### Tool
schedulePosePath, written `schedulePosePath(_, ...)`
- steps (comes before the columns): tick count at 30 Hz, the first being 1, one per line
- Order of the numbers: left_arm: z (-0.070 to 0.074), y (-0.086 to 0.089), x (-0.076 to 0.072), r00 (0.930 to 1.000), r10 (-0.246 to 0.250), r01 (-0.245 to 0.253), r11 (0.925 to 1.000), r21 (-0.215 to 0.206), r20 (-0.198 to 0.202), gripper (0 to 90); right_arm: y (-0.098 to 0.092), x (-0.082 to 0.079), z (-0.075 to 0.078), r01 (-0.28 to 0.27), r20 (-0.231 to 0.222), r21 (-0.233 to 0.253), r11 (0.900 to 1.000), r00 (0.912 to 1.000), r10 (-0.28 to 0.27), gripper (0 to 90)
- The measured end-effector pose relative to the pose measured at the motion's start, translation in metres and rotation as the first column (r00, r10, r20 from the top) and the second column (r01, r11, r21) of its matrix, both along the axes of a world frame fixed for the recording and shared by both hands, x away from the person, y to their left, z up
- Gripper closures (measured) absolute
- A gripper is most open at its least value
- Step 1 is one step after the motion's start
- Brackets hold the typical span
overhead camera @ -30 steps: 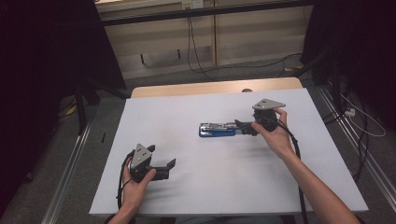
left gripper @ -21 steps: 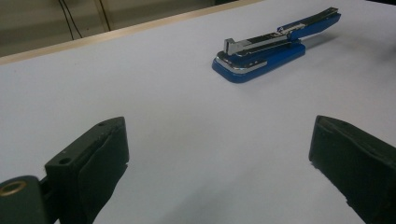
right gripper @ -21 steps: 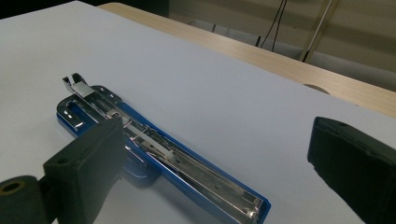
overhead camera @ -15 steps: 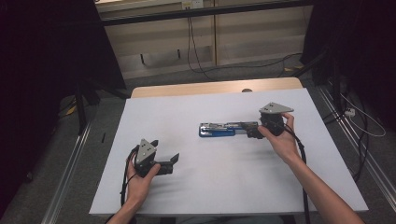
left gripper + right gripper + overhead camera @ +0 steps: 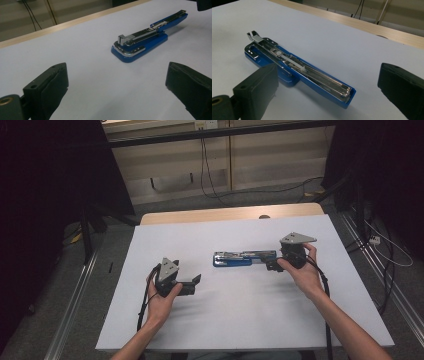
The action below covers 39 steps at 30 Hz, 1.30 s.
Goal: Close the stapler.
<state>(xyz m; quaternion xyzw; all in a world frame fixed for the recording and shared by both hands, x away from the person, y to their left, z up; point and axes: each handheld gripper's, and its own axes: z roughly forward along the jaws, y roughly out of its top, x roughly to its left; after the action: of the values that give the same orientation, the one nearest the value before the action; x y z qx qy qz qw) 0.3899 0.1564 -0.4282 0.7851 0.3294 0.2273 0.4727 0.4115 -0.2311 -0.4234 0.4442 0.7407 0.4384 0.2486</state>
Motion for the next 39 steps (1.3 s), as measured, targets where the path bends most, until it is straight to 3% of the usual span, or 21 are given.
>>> schedulePosePath(5,-0.001,-0.009,0.010,0.9997,0.020,-0.020,0.9997,-0.011,-0.017,4.7,-0.005,-0.003,-0.001,0.022,0.006,0.012,1.000,0.9997,-0.022,2.9)
schedulePosePath(8,-0.001,-0.014,0.017,0.9997,0.018,-0.018,0.9998,0.008,-0.019,5.1,-0.011,-0.005,-0.001,0.020,0.018,0.047,0.999,0.9996,-0.021,2.9)
schedulePosePath(11,-0.001,-0.020,0.022,0.9998,0.018,-0.018,0.9998,-0.010,-0.006,6.5,-0.016,-0.008,0.000,0.034,0.022,0.042,0.999,0.9991,-0.035,3.1)
schedulePosePath(14,0.001,-0.028,0.026,0.9998,0.007,-0.007,1.0000,-0.001,-0.017,5.6,-0.020,-0.011,-0.001,0.048,0.038,0.045,0.998,0.9981,-0.050,4.0)
schedulePosePath(17,0.001,-0.034,0.032,1.0000,0.004,-0.004,0.9999,-0.011,-0.005,5.7,-0.023,-0.010,-0.003,0.055,0.028,0.047,0.997,0.9980,-0.057,4.2)
schedulePosePath(20,0.000,-0.040,0.039,0.9995,-0.008,0.008,1.0000,0.000,-0.031,6.1,-0.024,-0.009,-0.006,0.053,0.011,0.046,0.998,0.9985,-0.054,5.4)
schedulePosePath(29,0.000,-0.052,0.056,0.9992,-0.013,0.012,0.9999,-0.009,-0.039,6.3,-0.031,-0.010,-0.010,0.076,0.001,0.034,0.997,0.9971,-0.076,17.5)
schedulePosePath(30,-0.002,-0.053,0.059,0.9989,-0.008,0.007,0.9995,-0.030,-0.047,6.6,-0.032,-0.011,-0.010,0.078,0.006,0.027,0.997,0.9969,-0.078,18.4)
schedulePosePath(34,-0.010,-0.053,0.064,0.9969,-0.021,0.020,0.9996,-0.020,-0.076,6.7,-0.032,-0.010,-0.009,0.076,0.000,0.034,0.997,0.9971,-0.076,22.4)
schedulePosePath(39,-0.014,-0.050,0.065,0.9943,-0.032,0.032,0.9995,-0.002,-0.102,6.3,-0.033,-0.009,-0.013,0.061,-0.020,0.033,0.998,0.9980,-0.060,34.5)
